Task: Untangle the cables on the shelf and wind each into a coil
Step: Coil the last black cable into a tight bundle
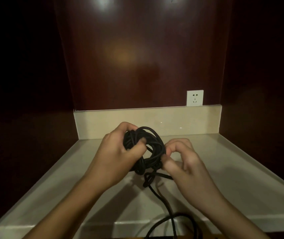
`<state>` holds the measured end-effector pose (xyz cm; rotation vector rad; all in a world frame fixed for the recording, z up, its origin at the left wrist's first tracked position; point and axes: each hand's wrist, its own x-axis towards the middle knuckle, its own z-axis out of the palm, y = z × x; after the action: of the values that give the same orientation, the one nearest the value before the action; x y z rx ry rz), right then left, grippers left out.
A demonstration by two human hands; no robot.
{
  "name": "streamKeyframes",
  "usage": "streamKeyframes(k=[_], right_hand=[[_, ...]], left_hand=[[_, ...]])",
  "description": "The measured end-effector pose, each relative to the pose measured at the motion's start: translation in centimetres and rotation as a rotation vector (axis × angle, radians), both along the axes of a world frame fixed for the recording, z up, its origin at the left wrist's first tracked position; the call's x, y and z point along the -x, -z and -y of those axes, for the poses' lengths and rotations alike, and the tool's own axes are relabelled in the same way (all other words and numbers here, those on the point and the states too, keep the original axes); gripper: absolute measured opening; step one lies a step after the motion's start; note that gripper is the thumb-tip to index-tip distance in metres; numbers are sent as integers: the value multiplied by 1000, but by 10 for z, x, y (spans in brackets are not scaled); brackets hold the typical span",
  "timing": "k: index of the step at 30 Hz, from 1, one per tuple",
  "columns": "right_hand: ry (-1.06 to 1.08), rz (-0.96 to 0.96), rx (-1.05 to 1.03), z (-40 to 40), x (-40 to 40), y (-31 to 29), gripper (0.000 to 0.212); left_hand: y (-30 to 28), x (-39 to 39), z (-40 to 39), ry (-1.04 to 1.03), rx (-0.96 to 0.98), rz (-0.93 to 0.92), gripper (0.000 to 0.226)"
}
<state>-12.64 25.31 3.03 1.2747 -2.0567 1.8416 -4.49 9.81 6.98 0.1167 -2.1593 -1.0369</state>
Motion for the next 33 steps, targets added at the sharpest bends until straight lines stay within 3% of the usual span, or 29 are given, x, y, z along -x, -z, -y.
streamKeyframes(k=[3, 7, 10, 12, 15, 18, 19, 23, 33], right_hand=[[-17, 24, 109, -2, -7, -1, 10], [-64, -139, 11, -3, -25, 0, 12], [-43, -214, -13, 4, -32, 3, 10], [-92, -138, 27, 5, -33, 3, 13], [-125, 82, 205, 1, -26, -2, 27], [-229, 143, -11, 2, -5, -16, 71], [-281, 123, -102, 3, 2, -22, 74], [-398, 74, -173, 2, 17, -40, 43], [-290, -24, -148, 10, 35, -15, 28]], left_hand=[[5, 2, -6, -92, 131, -77, 14], [7, 3, -6, -154, 279, -134, 23], [3, 6, -10, -74, 134, -134, 14], [4, 6, -8, -13, -15, -136, 12], [8, 3, -3, 82, -192, -145, 8], [11, -1, -4, 195, -127, -79, 17], [11, -2, -4, 240, -106, -55, 21], [9, -2, -4, 301, -35, -47, 28], [21, 11, 3, 271, -88, -66, 36]])
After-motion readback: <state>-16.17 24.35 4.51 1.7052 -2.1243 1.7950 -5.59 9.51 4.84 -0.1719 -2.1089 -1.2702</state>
